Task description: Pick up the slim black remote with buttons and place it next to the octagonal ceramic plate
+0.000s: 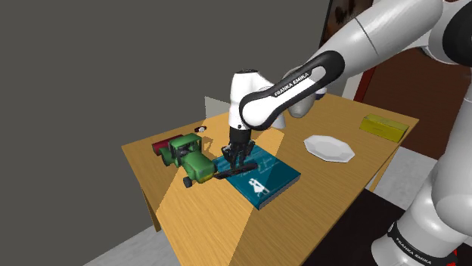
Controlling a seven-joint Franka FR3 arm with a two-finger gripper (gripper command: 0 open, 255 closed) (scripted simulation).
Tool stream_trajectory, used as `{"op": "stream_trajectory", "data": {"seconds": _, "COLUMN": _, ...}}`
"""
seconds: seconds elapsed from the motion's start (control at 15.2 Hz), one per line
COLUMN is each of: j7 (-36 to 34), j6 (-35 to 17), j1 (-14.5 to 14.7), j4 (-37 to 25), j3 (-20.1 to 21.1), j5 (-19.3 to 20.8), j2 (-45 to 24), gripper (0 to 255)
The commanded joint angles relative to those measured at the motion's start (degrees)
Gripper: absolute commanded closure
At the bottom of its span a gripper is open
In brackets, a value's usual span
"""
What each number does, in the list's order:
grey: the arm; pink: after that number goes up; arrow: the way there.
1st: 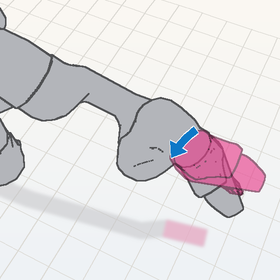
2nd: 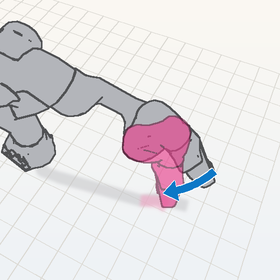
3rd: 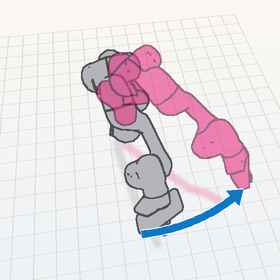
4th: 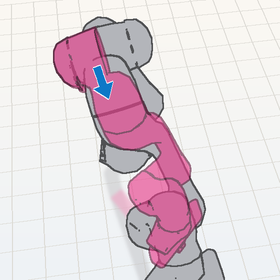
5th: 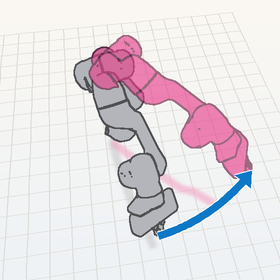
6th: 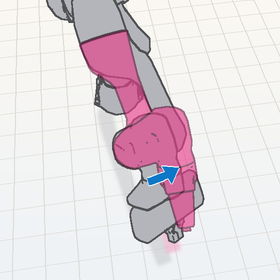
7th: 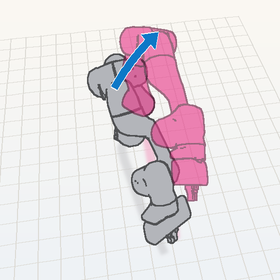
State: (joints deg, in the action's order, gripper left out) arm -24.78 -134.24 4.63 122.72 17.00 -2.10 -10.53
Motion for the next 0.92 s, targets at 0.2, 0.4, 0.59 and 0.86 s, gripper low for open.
{"op": "stream_trajectory", "data": {"seconds": 0.2, "j7": 7.9, "j6": -0.2, "j1": -4.6, "j4": 2.6, "j3": -2.7, "j5": -1.3, "j2": 1.7, "gripper": 255}}
{"op": "stream_trajectory", "data": {"seconds": 0.4, "j7": 7.8, "j6": -0.6, "j1": -4.6, "j4": 2.9, "j3": -2.7, "j5": -1.3, "j2": 1.6, "gripper": 0}}
{"op": "stream_trajectory", "data": {"seconds": 0.59, "j7": 18.8, "j6": -1.7, "j1": 0.8, "j4": 1.8, "j3": -0.4, "j5": 18.1, "j2": 0.6, "gripper": 0}}
{"op": "stream_trajectory", "data": {"seconds": 0.86, "j7": 28.8, "j6": -7.8, "j1": 5.5, "j4": 7.6, "j3": 1.0, "j5": 38.7, "j2": 2.5, "gripper": 0}}
